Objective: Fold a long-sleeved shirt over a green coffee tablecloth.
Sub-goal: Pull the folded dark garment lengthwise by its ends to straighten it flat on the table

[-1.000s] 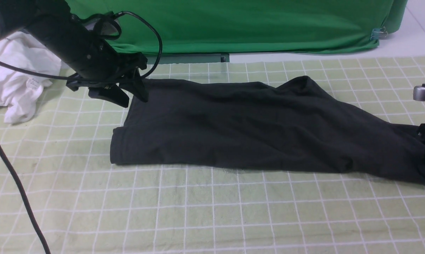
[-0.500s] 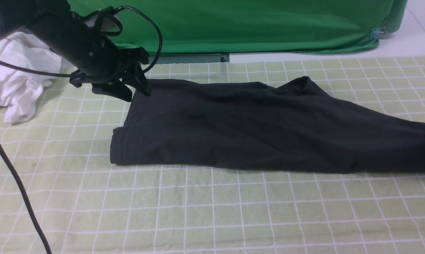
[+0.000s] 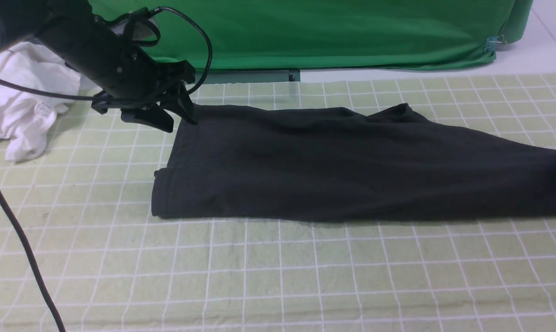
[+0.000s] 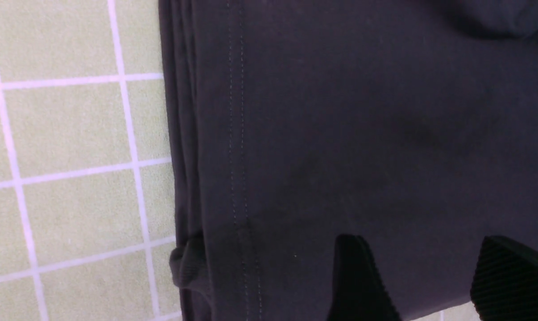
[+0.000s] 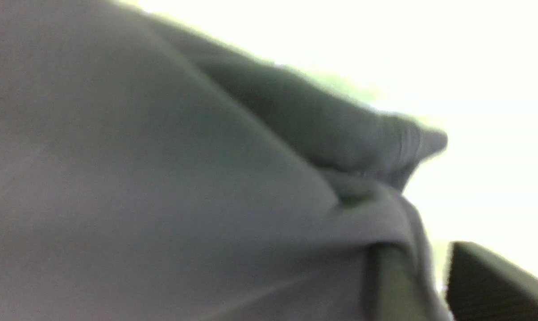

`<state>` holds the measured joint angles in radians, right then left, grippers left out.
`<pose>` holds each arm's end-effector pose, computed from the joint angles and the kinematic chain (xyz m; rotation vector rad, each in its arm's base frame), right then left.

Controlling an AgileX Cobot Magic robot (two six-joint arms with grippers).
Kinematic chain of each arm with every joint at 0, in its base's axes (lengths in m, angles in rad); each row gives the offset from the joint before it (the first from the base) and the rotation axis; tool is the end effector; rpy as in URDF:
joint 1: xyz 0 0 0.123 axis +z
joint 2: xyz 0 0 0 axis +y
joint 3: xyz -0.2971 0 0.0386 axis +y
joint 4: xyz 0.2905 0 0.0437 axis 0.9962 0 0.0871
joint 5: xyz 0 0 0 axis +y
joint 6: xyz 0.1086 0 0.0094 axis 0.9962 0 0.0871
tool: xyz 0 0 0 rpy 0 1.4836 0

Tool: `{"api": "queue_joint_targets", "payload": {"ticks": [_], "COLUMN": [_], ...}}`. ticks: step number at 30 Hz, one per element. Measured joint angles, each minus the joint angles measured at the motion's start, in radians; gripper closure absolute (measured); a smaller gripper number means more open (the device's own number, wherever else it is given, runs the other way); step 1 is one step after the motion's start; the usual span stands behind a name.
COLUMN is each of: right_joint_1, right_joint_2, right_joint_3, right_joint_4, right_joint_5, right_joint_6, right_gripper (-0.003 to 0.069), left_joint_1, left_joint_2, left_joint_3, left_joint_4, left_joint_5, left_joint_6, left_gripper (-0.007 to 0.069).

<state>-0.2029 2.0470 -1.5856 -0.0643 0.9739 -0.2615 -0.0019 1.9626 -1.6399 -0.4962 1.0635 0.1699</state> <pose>0.4632 -0.1012 0.1730 -0.1302 2.9311 -0.1572 0.4703 -0.0463 0.2383 -0.0183 2.7710 -0.6234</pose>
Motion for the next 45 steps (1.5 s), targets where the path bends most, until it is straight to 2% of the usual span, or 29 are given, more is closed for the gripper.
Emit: {"api": "queue_joint_targets", "payload": {"ticks": [2,3,5,7,10,13,18,21,23,24,27,30,32,35,39,40,41,43,45], "right_joint_1": [0.0,0.0,0.0,0.0,-0.009,-0.028,-0.03,-0.029,-0.029,-0.029,-0.029,-0.03,-0.031,-0.043,-0.073,-0.075,-0.08,-0.082,-0.082], "right_joint_2": [0.012,0.012,0.009,-0.003,-0.036,-0.089,-0.092,-0.062,-0.035,-0.022,-0.008,-0.009,-0.012,-0.039,-0.083,-0.086,-0.087,-0.081,-0.066], "right_joint_3": [0.0,-0.006,-0.036,-0.076,-0.134,-0.122,-0.008,0.098,0.14,0.148,0.151,0.118,0.081,0.007,-0.039,-0.039,-0.032,-0.019,0.0], "right_joint_4": [-0.04,-0.057,-0.11,-0.147,-0.155,-0.05,0.064,0.085,0.058,0.033,-0.066,-0.141,-0.157,-0.135,0.004,0.019,0.073,0.109,0.133], "right_joint_5": [-0.002,0.009,0.059,0.116,0.198,0.223,0.171,0.095,0.057,0.029,-0.036,-0.016,0.04,0.147,0.205,0.207,0.211,0.207,0.186], "right_joint_6": [0.02,0.025,0.049,0.076,0.127,0.166,0.162,0.14,0.128,0.13,0.166,0.206,0.21,0.209,0.152,0.144,0.116,0.092,0.083], "right_gripper": [0.0196,0.0155,0.0097,0.0092,0.0121,0.0172,0.0204,0.0414,0.0557,0.0605,0.064,0.0637,0.0624,0.0566,0.0378,0.0356,0.0277,0.022,0.0197], "left_joint_1": [0.0,0.0,0.0,0.0,0.0,0.0,0.0,0.0,0.0,0.0,0.0,0.0,0.0,0.0,0.0,0.0,0.0,0.0,0.0], "left_joint_2": [0.0,0.0,0.0,0.0,0.0,0.0,0.0,0.0,0.0,0.0,0.0,0.0,0.0,0.0,0.0,0.0,0.0,0.0,0.0], "left_joint_3": [0.0,0.0,0.0,0.0,0.0,0.0,0.0,0.0,0.0,0.0,0.0,0.0,0.0,0.0,0.0,0.0,0.0,0.0,0.0], "left_joint_4": [0.001,0.001,0.002,0.002,0.002,0.0,-0.001,-0.001,-0.001,-0.001,-0.001,-0.001,-0.001,0.0,0.008,0.008,0.01,0.012,0.013], "left_joint_5": [0.0,-0.001,-0.001,-0.008,-0.018,-0.018,-0.016,-0.016,-0.018,-0.018,-0.018,-0.019,-0.021,-0.022,-0.023,-0.023,-0.023,-0.023,-0.022], "left_joint_6": [0.0,0.0,0.001,0.001,0.001,0.001,0.001,0.001,0.001,0.001,0.001,0.001,0.001,0.001,0.001,0.001,0.001,0.001,0.001], "left_gripper": [0.0266,0.0266,0.0266,0.0266,0.0266,0.0266,0.0266,0.0266,0.0266,0.0266,0.0266,0.0266,0.0266,0.0266,0.0266,0.0266,0.0266,0.0266,0.0266]}}
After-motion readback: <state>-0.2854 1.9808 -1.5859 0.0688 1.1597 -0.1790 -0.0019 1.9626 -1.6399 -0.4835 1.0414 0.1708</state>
